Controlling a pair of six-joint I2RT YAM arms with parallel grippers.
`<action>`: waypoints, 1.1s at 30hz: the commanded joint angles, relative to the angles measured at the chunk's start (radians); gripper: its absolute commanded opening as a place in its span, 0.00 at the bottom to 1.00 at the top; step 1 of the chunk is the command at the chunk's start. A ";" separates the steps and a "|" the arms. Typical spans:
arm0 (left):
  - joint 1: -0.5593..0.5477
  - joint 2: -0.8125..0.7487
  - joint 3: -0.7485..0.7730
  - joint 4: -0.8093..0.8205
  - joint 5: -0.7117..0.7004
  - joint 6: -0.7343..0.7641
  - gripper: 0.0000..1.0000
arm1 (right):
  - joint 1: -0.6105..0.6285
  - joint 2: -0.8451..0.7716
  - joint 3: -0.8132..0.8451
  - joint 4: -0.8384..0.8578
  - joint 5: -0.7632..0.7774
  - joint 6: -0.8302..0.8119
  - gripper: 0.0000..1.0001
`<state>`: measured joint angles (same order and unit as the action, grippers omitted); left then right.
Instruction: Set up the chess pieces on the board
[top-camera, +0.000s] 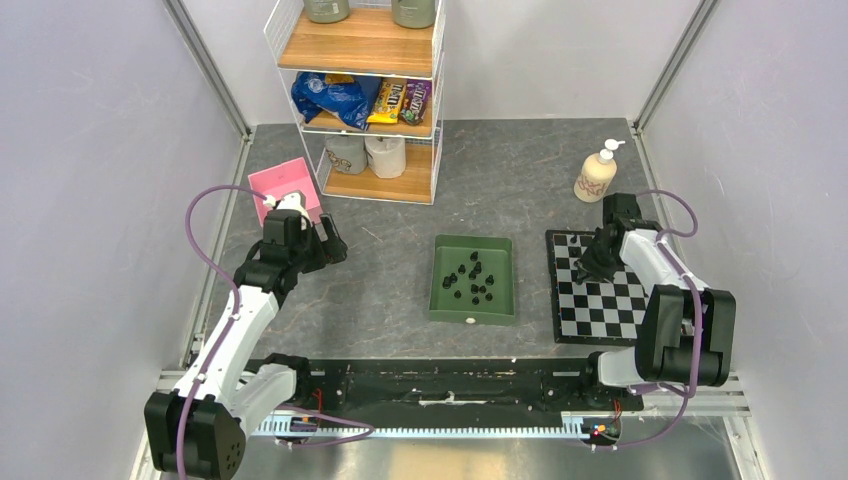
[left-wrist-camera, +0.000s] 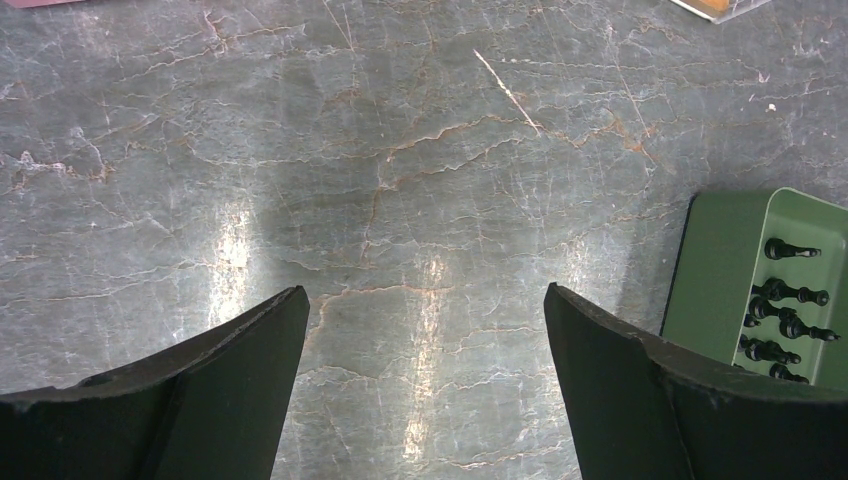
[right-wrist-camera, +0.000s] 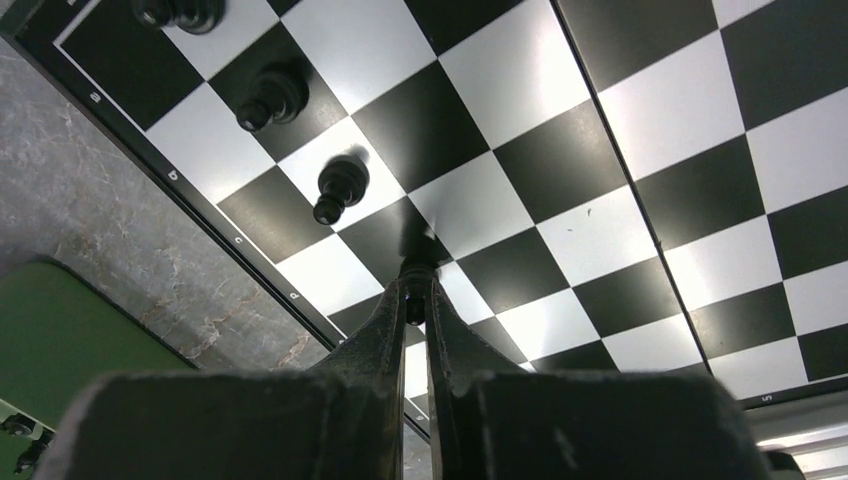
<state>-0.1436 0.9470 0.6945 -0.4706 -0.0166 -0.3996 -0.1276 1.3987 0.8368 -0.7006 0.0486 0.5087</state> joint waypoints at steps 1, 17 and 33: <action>-0.001 -0.001 0.039 0.012 0.014 -0.004 0.95 | -0.009 0.016 0.047 0.045 -0.006 -0.022 0.13; -0.001 0.003 0.041 0.012 0.014 -0.004 0.95 | -0.017 0.064 0.048 0.085 -0.009 -0.026 0.15; -0.001 0.007 0.041 0.012 0.014 -0.007 0.95 | -0.016 0.019 0.036 0.040 -0.011 -0.038 0.16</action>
<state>-0.1436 0.9512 0.6945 -0.4706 -0.0166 -0.3996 -0.1398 1.4395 0.8669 -0.6518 0.0326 0.4847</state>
